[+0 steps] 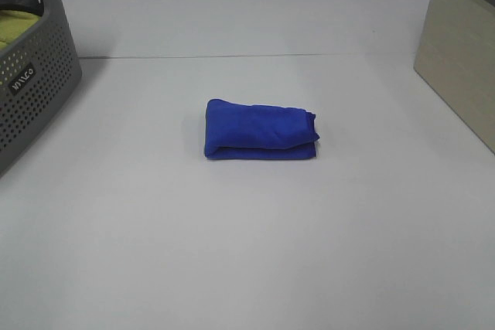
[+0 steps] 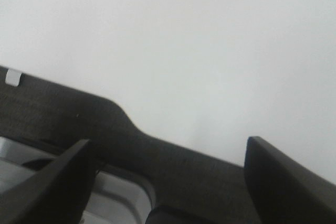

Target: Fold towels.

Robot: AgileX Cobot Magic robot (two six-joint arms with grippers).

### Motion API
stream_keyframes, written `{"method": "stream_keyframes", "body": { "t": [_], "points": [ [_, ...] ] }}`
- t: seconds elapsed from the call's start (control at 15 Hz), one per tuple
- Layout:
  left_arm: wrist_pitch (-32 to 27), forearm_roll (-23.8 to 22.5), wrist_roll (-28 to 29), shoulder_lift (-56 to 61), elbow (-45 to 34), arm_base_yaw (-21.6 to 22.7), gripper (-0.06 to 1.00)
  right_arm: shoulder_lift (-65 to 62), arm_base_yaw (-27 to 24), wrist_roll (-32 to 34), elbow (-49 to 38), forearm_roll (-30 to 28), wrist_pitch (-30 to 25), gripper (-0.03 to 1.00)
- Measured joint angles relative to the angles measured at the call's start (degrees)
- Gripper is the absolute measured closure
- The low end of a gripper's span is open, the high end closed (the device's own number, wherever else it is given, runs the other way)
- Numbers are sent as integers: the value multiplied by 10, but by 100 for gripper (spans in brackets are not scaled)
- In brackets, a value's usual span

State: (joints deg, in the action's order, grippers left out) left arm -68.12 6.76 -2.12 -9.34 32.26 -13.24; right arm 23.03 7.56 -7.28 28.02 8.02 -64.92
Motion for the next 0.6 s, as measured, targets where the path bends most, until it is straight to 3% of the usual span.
{"method": "stream_keyframes", "body": {
  "t": [0.27, 0.6],
  "points": [
    [50, 17, -40, 6, -23, 0, 27, -83, 0, -13, -15, -8, 13, 21],
    [53, 18, -44, 6, -23, 0, 27, -84, 0, -13, -15, -8, 13, 21]
  ]
}}
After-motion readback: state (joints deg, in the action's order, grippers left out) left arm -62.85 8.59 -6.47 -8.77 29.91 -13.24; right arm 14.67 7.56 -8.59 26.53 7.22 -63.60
